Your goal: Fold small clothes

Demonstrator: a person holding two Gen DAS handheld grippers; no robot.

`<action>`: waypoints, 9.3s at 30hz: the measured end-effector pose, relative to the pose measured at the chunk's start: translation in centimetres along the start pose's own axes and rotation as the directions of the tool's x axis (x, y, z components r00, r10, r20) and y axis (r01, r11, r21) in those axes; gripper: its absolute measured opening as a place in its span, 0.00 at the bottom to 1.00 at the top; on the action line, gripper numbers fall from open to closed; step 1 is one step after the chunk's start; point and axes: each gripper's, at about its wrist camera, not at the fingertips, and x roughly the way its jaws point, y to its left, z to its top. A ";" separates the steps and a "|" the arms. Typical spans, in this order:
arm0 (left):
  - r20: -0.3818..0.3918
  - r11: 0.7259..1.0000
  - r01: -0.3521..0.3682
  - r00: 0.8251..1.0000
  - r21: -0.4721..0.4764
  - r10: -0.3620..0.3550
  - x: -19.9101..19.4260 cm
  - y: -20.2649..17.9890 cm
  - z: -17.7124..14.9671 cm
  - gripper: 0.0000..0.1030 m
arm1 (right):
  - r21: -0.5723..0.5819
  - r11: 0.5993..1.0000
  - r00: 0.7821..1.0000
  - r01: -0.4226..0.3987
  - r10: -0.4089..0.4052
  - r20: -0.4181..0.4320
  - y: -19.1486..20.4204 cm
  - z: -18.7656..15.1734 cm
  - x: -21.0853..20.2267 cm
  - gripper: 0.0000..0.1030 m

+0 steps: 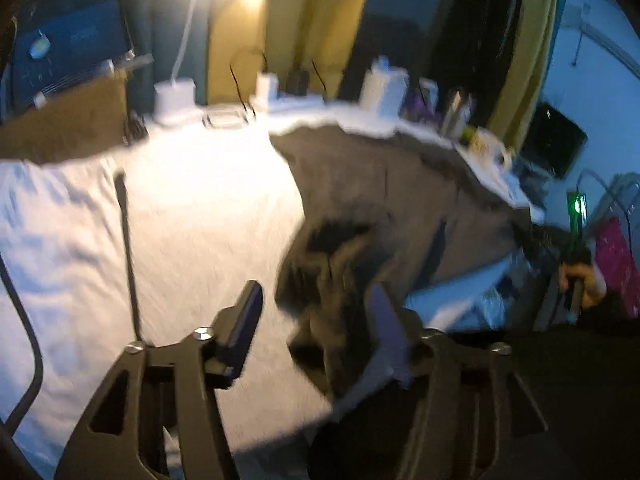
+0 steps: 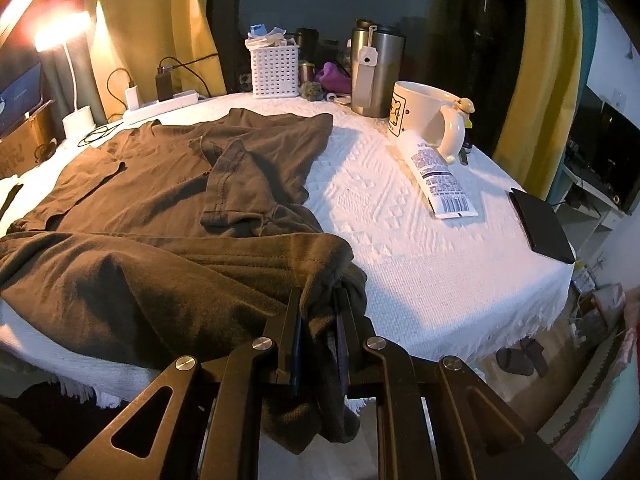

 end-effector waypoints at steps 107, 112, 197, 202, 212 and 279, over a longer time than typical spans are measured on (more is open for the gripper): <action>0.113 0.959 -0.198 0.977 0.202 0.179 5.9 -5.8 1.3 0.08 | 0.008 0.999 0.999 0.038 -0.038 0.035 -1.1 3.3 0.7 0.06; 0.148 0.959 -0.203 0.973 0.199 0.175 5.1 -5.9 2.5 0.08 | -0.017 0.999 0.993 0.052 -0.050 0.106 -0.6 4.7 -2.0 0.05; 0.135 0.927 -0.316 0.946 0.202 0.293 21.2 1.2 17.9 0.03 | 0.007 0.998 0.986 0.063 -0.063 0.156 -3.2 21.6 10.4 0.05; 0.052 0.934 -0.297 0.955 0.197 0.292 25.2 2.0 17.6 0.04 | 0.006 0.997 0.994 0.081 -0.081 0.070 -3.1 21.6 15.2 0.05; -0.049 0.940 -0.298 0.950 0.167 0.309 29.7 3.4 17.5 0.08 | -0.033 0.993 0.993 0.109 -0.111 -0.047 -2.6 21.5 20.9 0.04; -0.137 0.954 -0.274 0.956 -0.120 0.258 9.9 -0.5 -0.1 0.03 | 0.052 0.998 0.999 -0.021 0.022 -0.029 0.2 5.9 5.4 1.00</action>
